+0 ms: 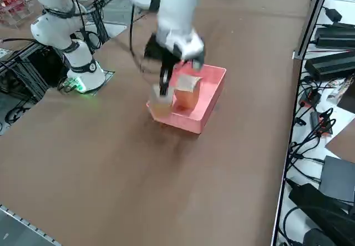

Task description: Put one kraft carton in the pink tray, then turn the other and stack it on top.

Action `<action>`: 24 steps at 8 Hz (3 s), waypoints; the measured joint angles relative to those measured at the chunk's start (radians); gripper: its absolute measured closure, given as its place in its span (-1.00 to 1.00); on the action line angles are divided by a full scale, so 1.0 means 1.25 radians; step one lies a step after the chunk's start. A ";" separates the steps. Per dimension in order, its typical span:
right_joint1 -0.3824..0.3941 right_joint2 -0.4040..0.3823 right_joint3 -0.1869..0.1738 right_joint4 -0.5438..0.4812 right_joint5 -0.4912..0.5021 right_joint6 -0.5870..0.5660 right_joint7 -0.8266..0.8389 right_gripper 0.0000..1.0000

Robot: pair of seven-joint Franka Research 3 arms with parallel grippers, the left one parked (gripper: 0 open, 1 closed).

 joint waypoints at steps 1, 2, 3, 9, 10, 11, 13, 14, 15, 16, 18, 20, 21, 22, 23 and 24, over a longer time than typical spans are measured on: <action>0.035 -0.010 0.001 0.040 0.000 -0.069 0.000 0.96; 0.068 -0.019 0.002 0.063 0.000 -0.108 -0.001 0.96; 0.098 -0.030 0.003 0.074 -0.001 -0.124 -0.023 0.96; 0.149 -0.049 0.035 0.066 0.000 -0.120 -0.503 0.96; 0.154 -0.068 0.045 0.040 0.000 -0.090 -0.571 0.96; 0.163 -0.097 0.050 -0.005 0.000 -0.039 -0.643 0.96; 0.169 -0.159 0.051 -0.135 0.000 0.092 -0.780 0.96; 0.169 -0.181 0.048 -0.197 0.000 0.152 -0.828 0.96; 0.168 -0.197 0.043 -0.248 0.000 0.196 -0.858 0.96; 0.165 -0.209 0.038 -0.286 0.000 0.225 -0.883 0.96; 0.145 -0.231 0.034 -0.335 0.000 0.266 -0.920 0.96; 0.118 -0.243 0.031 -0.384 0.000 0.329 -0.957 0.96; 0.109 -0.242 0.031 -0.406 0.000 0.360 -0.963 0.96; 0.108 -0.242 0.031 -0.421 0.000 0.382 -0.964 0.96; 0.108 -0.242 0.033 -0.426 0.000 0.393 -0.963 0.96; 0.108 -0.242 0.034 -0.427 0.013 0.398 -0.963 0.96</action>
